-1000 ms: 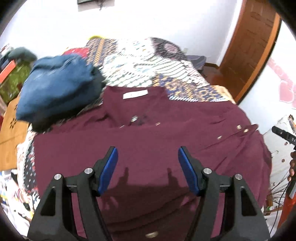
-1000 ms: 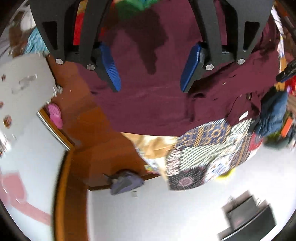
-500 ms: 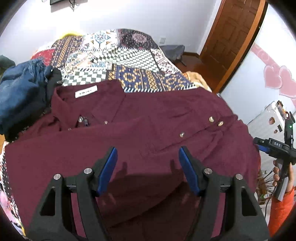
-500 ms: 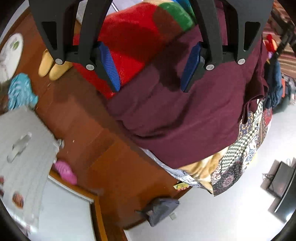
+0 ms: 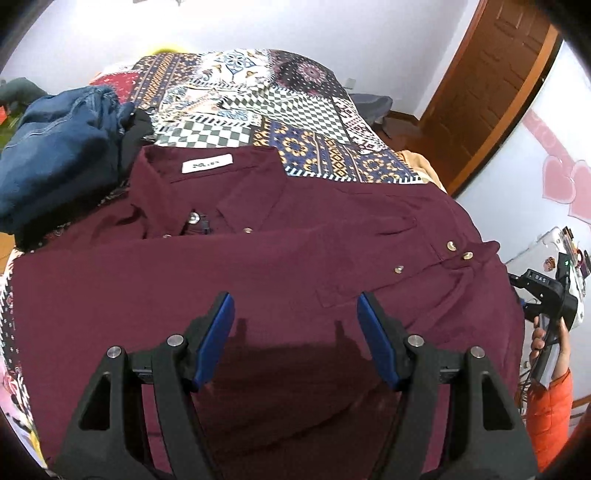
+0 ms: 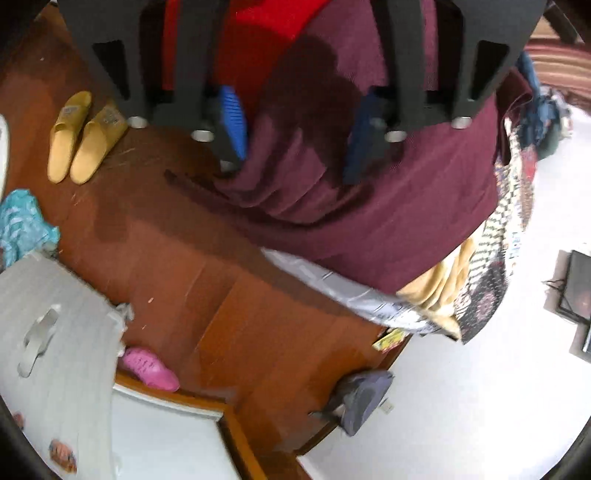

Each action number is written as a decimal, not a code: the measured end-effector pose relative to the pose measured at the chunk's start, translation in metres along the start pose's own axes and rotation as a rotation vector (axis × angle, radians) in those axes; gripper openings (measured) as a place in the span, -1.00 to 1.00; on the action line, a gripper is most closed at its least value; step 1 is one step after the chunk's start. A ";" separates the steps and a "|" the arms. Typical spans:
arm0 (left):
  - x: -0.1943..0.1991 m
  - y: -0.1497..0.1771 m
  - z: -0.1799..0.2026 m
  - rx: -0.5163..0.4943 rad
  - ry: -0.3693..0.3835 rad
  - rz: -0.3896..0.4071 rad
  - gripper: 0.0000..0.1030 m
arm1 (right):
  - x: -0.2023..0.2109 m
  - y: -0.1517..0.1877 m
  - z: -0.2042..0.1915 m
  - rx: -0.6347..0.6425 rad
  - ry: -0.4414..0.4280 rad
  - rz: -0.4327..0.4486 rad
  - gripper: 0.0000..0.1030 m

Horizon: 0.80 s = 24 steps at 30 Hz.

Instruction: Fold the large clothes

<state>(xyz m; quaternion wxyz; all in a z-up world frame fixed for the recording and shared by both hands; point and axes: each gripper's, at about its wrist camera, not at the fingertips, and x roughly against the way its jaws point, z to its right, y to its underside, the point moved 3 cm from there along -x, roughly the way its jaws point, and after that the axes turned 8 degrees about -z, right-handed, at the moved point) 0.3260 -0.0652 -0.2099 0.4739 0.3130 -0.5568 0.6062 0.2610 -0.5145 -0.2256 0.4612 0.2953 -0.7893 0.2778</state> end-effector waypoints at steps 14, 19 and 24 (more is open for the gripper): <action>0.032 0.015 -0.023 0.008 -0.020 0.083 0.31 | 0.119 0.030 -0.176 0.482 -0.192 0.281 -0.79; 0.040 0.022 -0.031 0.015 -0.005 0.096 0.31 | 0.113 0.081 -0.233 0.679 -0.277 0.213 -0.79; 0.048 0.031 -0.040 0.018 0.007 0.108 0.31 | 0.064 0.116 -0.237 0.737 -0.247 0.029 -0.79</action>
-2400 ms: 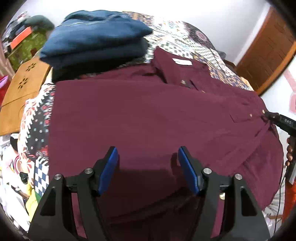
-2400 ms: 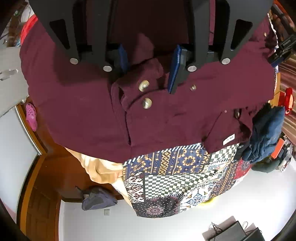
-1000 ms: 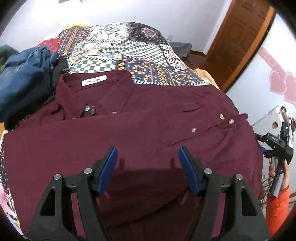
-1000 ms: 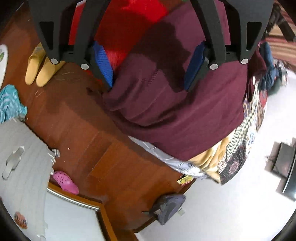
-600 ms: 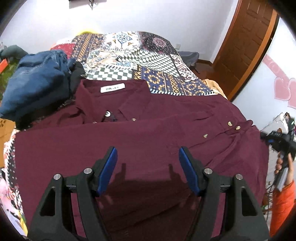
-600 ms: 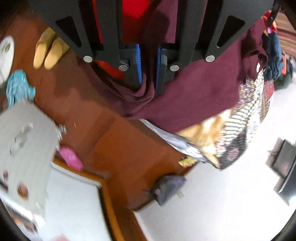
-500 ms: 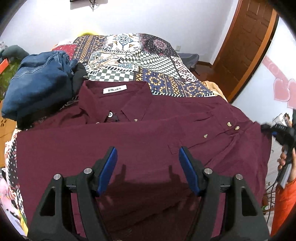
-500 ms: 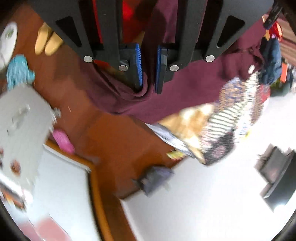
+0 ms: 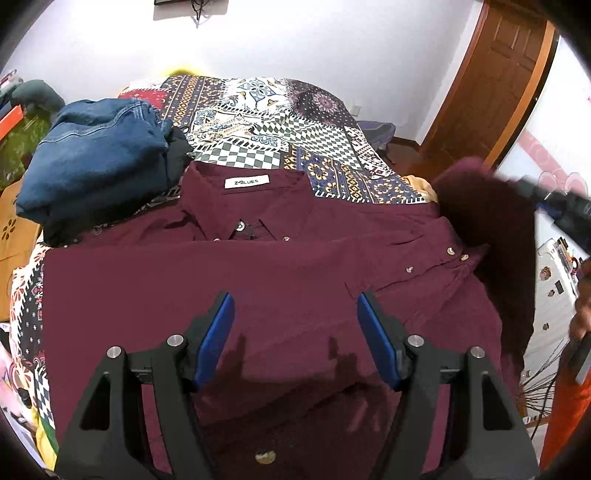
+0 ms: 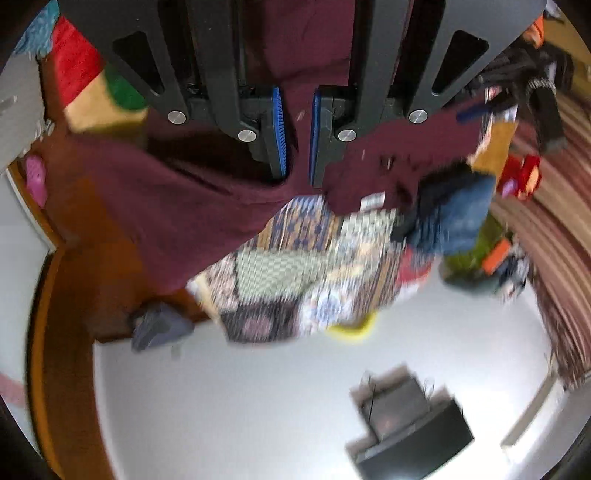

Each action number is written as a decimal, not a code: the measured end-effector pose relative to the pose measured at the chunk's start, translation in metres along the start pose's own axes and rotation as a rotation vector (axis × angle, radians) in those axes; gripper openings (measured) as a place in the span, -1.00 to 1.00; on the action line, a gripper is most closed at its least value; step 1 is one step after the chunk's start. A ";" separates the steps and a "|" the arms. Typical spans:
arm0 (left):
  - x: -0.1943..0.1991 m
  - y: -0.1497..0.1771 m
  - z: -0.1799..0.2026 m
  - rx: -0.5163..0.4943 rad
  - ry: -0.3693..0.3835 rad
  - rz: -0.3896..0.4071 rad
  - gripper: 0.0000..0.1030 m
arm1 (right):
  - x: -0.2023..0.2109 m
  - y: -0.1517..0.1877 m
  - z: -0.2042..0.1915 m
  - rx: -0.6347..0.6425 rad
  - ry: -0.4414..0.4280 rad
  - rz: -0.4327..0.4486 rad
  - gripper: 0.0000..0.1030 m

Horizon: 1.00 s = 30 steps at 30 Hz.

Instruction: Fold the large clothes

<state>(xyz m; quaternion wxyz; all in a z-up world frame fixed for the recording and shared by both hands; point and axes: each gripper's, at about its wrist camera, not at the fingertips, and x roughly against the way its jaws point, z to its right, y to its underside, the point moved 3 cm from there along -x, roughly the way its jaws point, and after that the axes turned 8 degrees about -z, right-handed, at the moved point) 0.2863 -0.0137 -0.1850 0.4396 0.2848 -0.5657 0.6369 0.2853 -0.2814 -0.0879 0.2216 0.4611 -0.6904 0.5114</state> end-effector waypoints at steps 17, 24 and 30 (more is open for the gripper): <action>-0.005 0.010 -0.002 0.002 0.007 -0.013 0.32 | 0.046 0.002 0.047 -0.171 0.126 0.103 0.59; -0.012 0.006 0.000 0.009 -0.003 -0.027 0.32 | 0.016 0.014 0.142 -0.499 0.079 0.055 0.59; -0.019 0.004 0.004 0.012 -0.001 -0.046 0.32 | -0.025 0.034 0.188 -0.698 -0.020 -0.044 0.59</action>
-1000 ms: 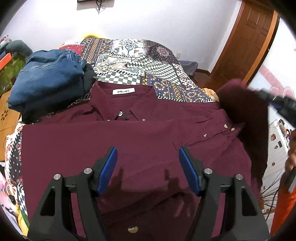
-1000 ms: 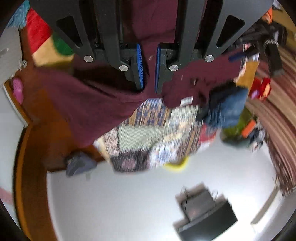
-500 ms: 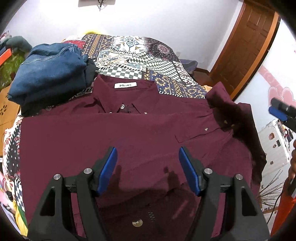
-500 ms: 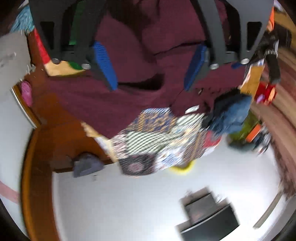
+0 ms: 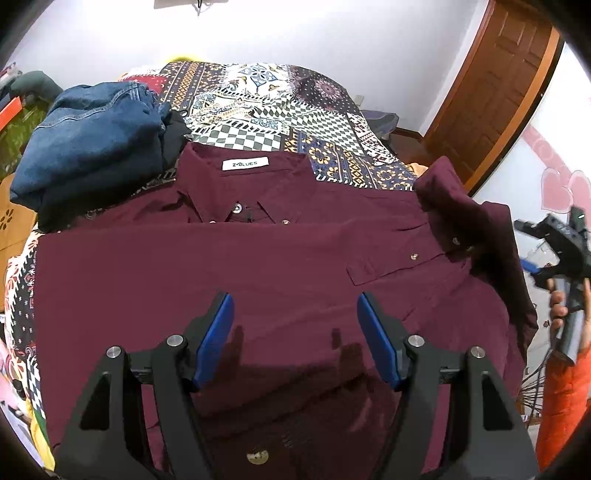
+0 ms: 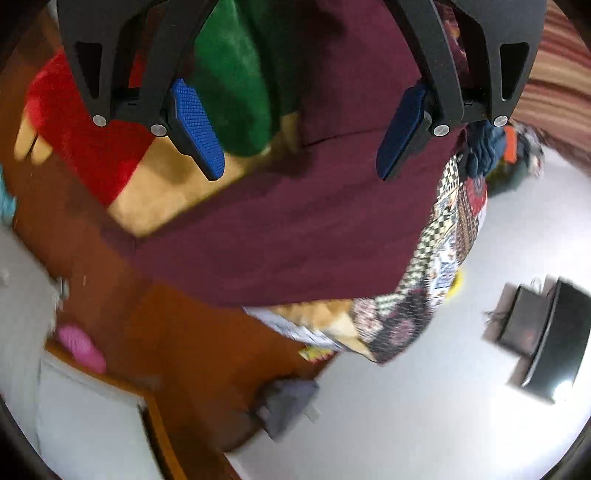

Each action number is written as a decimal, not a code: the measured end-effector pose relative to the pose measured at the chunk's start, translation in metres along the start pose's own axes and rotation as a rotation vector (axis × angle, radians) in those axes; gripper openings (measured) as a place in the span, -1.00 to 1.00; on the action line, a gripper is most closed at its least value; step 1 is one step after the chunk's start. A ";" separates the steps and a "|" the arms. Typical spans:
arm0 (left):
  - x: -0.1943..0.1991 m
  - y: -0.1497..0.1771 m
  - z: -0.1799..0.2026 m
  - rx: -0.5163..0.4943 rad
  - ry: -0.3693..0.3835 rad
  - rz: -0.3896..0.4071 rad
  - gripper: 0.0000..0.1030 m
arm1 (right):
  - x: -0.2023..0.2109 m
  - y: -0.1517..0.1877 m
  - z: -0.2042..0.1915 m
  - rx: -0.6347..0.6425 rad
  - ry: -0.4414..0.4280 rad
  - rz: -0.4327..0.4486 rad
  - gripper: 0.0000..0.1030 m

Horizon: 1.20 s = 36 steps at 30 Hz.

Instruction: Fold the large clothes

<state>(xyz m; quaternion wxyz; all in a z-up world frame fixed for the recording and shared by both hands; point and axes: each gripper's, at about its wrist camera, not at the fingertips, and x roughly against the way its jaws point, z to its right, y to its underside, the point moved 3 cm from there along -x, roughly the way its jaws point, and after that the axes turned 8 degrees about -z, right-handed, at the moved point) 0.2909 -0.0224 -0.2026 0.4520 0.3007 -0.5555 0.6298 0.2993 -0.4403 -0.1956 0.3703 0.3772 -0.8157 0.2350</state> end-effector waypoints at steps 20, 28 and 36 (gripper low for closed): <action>-0.005 -0.009 0.000 -0.003 -0.012 -0.005 0.32 | 0.027 -0.029 -0.040 0.156 0.075 0.201 -0.77; 0.029 -0.009 -0.012 0.003 -0.020 0.074 0.32 | 0.092 0.021 -0.180 0.530 -0.026 0.329 -0.79; 0.082 -0.001 -0.038 0.025 -0.033 0.201 0.32 | 0.066 0.111 -0.301 0.807 -0.155 0.202 -0.79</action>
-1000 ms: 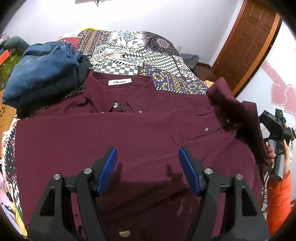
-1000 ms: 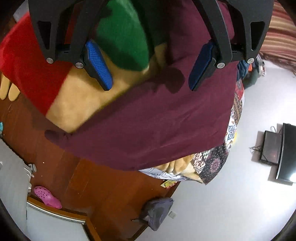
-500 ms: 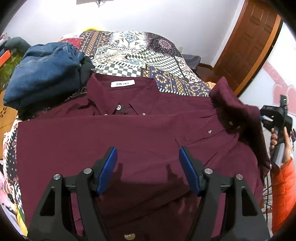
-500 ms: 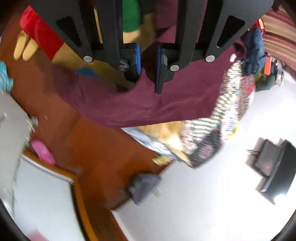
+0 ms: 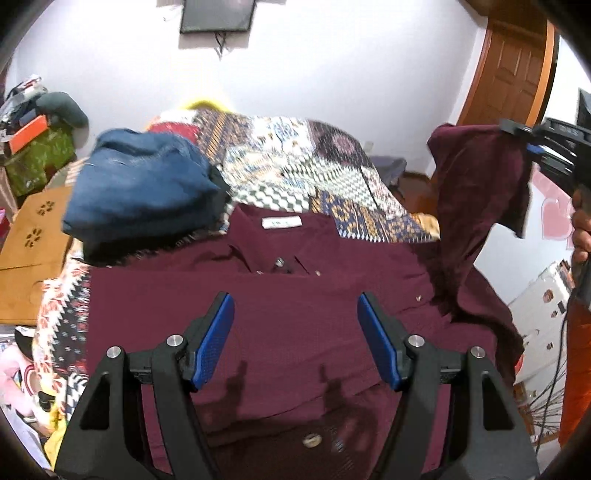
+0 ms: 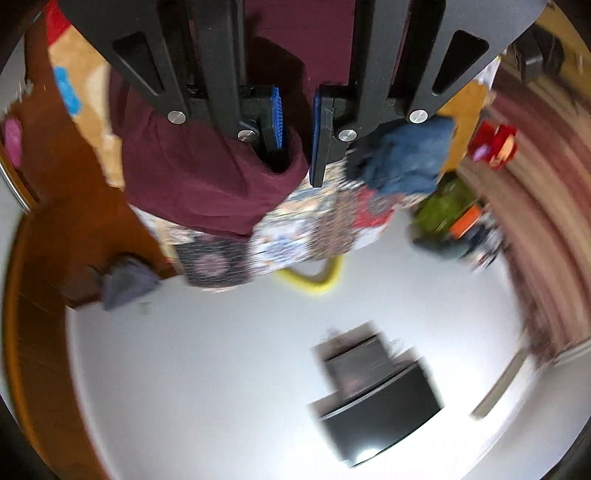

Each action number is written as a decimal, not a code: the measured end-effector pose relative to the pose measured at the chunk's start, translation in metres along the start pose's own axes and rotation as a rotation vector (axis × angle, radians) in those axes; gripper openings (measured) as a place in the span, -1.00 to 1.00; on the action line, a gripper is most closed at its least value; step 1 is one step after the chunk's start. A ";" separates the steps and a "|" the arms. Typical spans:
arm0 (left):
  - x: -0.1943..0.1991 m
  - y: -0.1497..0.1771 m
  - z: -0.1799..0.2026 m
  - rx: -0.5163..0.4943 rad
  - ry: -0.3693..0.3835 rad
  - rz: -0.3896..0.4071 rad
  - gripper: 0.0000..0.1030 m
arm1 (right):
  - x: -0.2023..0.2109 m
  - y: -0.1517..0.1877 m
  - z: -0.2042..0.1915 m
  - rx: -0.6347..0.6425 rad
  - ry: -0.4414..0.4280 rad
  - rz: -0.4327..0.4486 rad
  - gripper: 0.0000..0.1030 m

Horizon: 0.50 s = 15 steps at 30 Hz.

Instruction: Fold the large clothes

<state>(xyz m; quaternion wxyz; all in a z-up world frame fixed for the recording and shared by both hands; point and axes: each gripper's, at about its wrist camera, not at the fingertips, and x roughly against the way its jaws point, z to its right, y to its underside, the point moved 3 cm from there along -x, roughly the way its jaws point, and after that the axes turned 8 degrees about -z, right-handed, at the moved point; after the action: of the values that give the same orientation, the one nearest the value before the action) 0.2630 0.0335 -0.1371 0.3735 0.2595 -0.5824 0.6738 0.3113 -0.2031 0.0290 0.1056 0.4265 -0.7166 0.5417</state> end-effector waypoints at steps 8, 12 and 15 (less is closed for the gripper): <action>0.044 0.020 -0.059 0.099 -0.018 0.078 0.32 | -0.111 0.068 -0.079 0.116 -0.118 -0.299 -0.79; 0.054 0.037 -0.094 0.171 -0.063 0.080 0.32 | -0.157 0.117 -0.098 0.184 -0.110 -0.469 -0.79; 0.052 0.048 -0.113 0.227 -0.093 0.066 0.32 | -0.175 0.141 -0.097 0.201 -0.094 -0.570 -0.75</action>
<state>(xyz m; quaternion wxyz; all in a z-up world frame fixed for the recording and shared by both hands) 0.2038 0.1529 -0.1457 0.2922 0.3117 -0.5274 0.7344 0.2861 -0.0249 -0.1369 0.1774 0.6431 -0.5149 0.5384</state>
